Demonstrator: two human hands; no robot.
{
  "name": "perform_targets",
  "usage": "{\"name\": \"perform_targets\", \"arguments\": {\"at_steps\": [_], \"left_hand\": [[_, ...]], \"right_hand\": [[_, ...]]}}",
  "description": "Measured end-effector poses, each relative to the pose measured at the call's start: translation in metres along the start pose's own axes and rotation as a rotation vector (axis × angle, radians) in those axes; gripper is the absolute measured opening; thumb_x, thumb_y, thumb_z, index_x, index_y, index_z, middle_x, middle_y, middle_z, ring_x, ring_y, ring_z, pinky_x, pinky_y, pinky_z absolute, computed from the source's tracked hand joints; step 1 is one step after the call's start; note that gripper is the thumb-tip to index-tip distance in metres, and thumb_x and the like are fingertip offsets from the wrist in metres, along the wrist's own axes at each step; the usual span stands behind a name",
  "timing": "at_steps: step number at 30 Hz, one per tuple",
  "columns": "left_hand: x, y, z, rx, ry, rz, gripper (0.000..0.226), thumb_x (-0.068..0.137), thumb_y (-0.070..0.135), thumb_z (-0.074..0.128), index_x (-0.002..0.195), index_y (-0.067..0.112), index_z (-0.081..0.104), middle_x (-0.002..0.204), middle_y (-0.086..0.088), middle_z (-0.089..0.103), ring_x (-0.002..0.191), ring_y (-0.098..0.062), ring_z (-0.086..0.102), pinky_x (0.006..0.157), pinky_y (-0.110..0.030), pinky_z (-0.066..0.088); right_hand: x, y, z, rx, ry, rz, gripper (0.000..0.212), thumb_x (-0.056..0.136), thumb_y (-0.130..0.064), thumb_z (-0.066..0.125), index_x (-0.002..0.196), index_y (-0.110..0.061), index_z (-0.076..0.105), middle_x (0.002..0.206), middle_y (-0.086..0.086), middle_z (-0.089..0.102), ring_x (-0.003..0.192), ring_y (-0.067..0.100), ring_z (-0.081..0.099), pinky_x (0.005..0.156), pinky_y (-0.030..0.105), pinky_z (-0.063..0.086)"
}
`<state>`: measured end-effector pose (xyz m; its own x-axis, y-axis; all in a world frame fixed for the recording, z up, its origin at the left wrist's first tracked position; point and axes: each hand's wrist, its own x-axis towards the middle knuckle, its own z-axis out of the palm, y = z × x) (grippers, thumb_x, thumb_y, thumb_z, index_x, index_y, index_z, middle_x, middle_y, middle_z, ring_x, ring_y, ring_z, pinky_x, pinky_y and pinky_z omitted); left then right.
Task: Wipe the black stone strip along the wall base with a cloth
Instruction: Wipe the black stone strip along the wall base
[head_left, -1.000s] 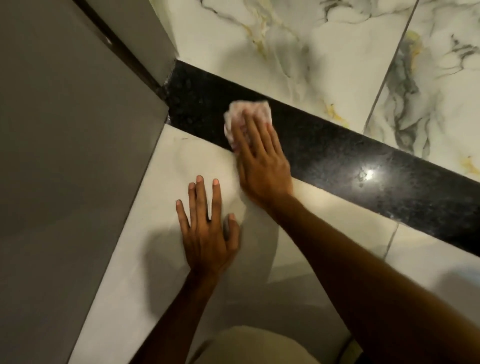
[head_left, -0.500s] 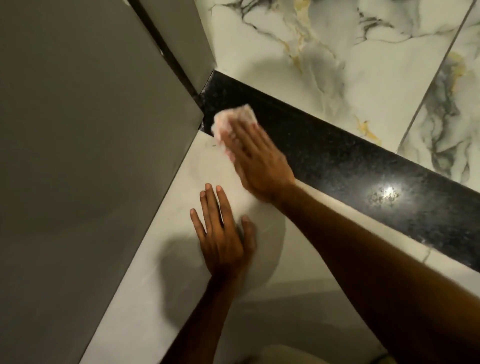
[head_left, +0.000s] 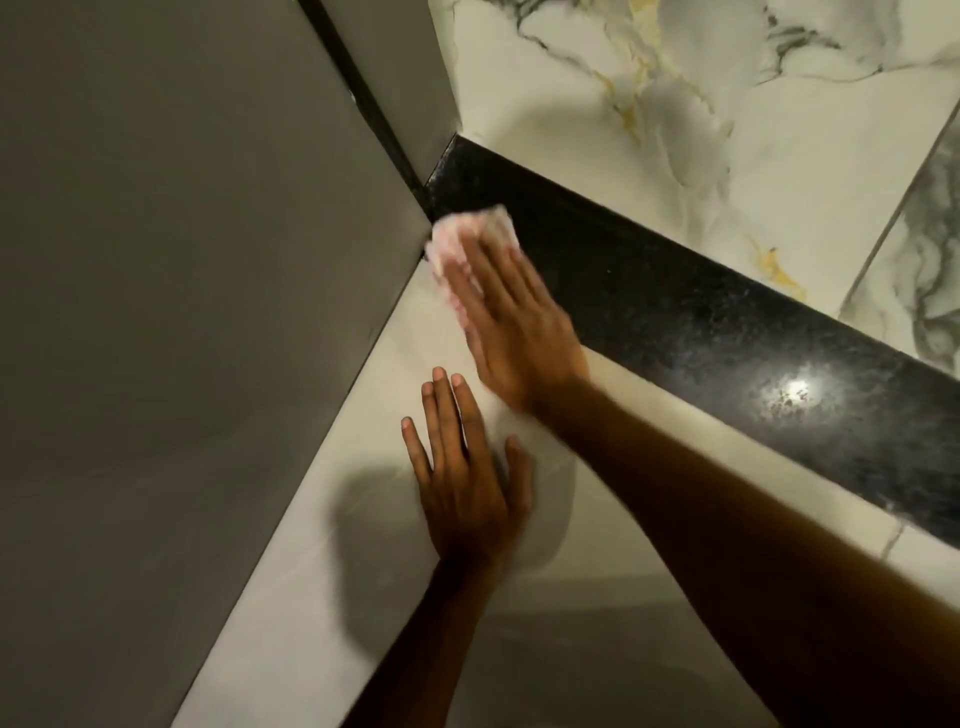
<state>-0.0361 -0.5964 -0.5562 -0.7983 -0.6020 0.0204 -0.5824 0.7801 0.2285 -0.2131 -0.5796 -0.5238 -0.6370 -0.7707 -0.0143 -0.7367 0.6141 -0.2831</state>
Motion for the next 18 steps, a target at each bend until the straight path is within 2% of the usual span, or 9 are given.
{"name": "perform_targets", "arguments": {"at_steps": [3, 5, 7, 9, 11, 14, 16, 18], "left_hand": [[0.0, 0.004, -0.007, 0.007, -0.024, -0.002, 0.078, 0.105, 0.045, 0.047, 0.17, 0.007, 0.027, 0.179, -0.014, 0.025, 0.168, -0.029, 0.021, 0.136, -0.059, 0.017], [0.0, 0.005, -0.008, 0.001, -0.033, 0.015, 0.078, 0.104, 0.042, 0.048, 0.17, 0.006, 0.026, 0.18, -0.014, 0.024, 0.168, -0.03, 0.02, 0.136, -0.06, 0.018], [0.0, 0.004, -0.006, -0.007, -0.013, 0.032, 0.076, 0.105, 0.042, 0.048, 0.17, 0.007, 0.028, 0.18, -0.013, 0.025, 0.168, -0.03, 0.021, 0.136, -0.059, 0.018], [-0.001, -0.001, -0.004, -0.003, -0.001, 0.061, 0.072, 0.109, 0.045, 0.04, 0.17, 0.01, 0.029, 0.18, -0.012, 0.025, 0.168, -0.029, 0.021, 0.138, -0.055, 0.014], [-0.003, -0.004, -0.002, -0.011, 0.005, 0.093, 0.07, 0.111, 0.048, 0.032, 0.17, 0.011, 0.029, 0.18, -0.013, 0.025, 0.168, -0.029, 0.021, 0.138, -0.053, 0.012], [-0.004, 0.0, -0.008, 0.013, -0.048, 0.147, 0.07, 0.11, 0.047, 0.032, 0.168, 0.008, 0.033, 0.178, -0.016, 0.027, 0.166, -0.034, 0.025, 0.136, -0.058, 0.02], [-0.007, 0.004, -0.013, 0.04, -0.083, 0.247, 0.07, 0.108, 0.044, 0.037, 0.165, 0.005, 0.039, 0.175, -0.019, 0.032, 0.162, -0.039, 0.032, 0.131, -0.064, 0.029], [-0.017, 0.009, -0.013, 0.07, -0.13, 0.39, 0.069, 0.106, 0.041, 0.04, 0.165, 0.004, 0.039, 0.175, -0.02, 0.033, 0.161, -0.041, 0.034, 0.128, -0.066, 0.032]], "right_hand": [[-0.082, 0.016, -0.003, -0.067, -0.019, -0.038, 0.069, 0.111, -0.034, 0.045, 0.171, -0.015, 0.017, 0.18, 0.014, 0.01, 0.168, 0.031, 0.007, 0.139, 0.049, 0.012], [-0.109, 0.05, -0.01, -0.069, 0.012, 0.075, 0.064, 0.112, -0.031, 0.04, 0.171, -0.015, 0.021, 0.18, 0.016, 0.016, 0.168, 0.033, 0.01, 0.139, 0.053, 0.016], [-0.094, 0.076, -0.017, -0.076, 0.088, 0.284, 0.061, 0.115, -0.031, 0.03, 0.171, -0.013, 0.018, 0.18, 0.018, 0.015, 0.169, 0.034, 0.011, 0.139, 0.054, 0.018], [-0.056, 0.082, -0.022, -0.028, 0.164, 0.495, 0.061, 0.116, -0.033, 0.025, 0.172, -0.013, 0.011, 0.181, 0.017, 0.009, 0.17, 0.034, 0.006, 0.141, 0.05, 0.012], [-0.023, 0.066, -0.02, 0.017, 0.189, 0.578, 0.063, 0.114, -0.03, 0.025, 0.172, -0.012, 0.01, 0.181, 0.016, 0.008, 0.17, 0.035, 0.005, 0.141, 0.048, 0.007], [-0.047, 0.035, -0.014, 0.05, 0.167, 0.38, 0.067, 0.11, -0.018, 0.039, 0.172, -0.012, 0.014, 0.182, 0.015, 0.009, 0.17, 0.033, 0.005, 0.141, 0.049, 0.008], [-0.115, 0.027, -0.013, 0.057, 0.127, 0.257, 0.071, 0.108, -0.017, 0.051, 0.171, -0.015, 0.019, 0.181, 0.011, 0.014, 0.17, 0.028, 0.005, 0.14, 0.048, 0.012], [-0.191, 0.038, -0.014, 0.052, 0.131, 0.258, 0.067, 0.106, -0.021, 0.055, 0.168, -0.016, 0.031, 0.179, 0.009, 0.022, 0.17, 0.024, 0.009, 0.139, 0.05, 0.022]]}}
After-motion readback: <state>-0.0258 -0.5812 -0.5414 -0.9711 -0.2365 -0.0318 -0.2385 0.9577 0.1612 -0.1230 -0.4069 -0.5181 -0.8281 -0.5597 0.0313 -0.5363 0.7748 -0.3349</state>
